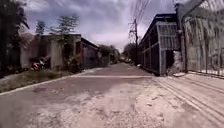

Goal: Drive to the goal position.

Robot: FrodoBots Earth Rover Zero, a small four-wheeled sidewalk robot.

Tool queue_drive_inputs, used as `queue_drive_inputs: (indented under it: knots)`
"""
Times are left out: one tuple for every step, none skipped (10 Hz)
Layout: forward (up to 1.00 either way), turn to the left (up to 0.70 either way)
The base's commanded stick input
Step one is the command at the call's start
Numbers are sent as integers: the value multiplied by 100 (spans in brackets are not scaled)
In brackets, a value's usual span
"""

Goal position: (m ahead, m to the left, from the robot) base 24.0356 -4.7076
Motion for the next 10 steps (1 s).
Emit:
queue_drive_inputs:
  knots:
    - [70,0]
    - [70,0]
    - [70,0]
    - [70,0]
    - [70,0]
    - [70,0]
    - [70,0]
    - [70,0]
    - [70,0]
    - [70,0]
